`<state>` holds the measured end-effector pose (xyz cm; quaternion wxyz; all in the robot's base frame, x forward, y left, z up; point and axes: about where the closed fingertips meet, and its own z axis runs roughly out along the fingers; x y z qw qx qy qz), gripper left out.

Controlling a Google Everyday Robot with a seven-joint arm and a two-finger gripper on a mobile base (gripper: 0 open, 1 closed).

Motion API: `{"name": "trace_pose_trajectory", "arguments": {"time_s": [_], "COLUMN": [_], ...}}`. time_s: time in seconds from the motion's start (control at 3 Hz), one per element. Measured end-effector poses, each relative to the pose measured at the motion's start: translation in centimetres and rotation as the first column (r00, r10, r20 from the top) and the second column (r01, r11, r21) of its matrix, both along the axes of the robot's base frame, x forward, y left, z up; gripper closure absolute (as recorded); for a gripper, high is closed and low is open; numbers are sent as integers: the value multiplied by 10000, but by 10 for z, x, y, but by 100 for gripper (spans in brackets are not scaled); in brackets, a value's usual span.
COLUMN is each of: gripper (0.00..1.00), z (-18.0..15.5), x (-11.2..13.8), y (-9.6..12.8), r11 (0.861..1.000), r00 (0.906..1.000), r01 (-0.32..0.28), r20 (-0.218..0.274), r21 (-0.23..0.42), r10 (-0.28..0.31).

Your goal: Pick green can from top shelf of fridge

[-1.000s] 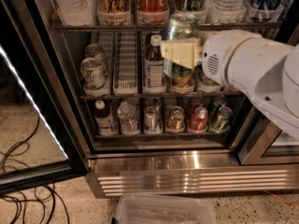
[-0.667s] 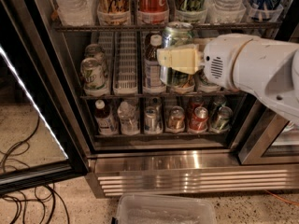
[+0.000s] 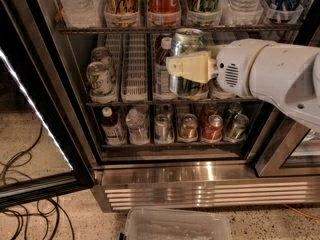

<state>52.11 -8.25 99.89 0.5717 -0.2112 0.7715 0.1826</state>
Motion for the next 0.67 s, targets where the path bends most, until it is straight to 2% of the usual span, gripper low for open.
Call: {"name": "trace_pose_trajectory", "arguments": {"time_s": [0.33, 0.67], "gripper": [100, 100], "z": [-11, -29], "x": [-8, -24], "y": [17, 44], "r11": [9987, 9904], "r00": [9979, 9872], "r01": [-486, -1256], "r20": [-418, -920], "r21": [115, 584], "r10": [491, 1307]}}
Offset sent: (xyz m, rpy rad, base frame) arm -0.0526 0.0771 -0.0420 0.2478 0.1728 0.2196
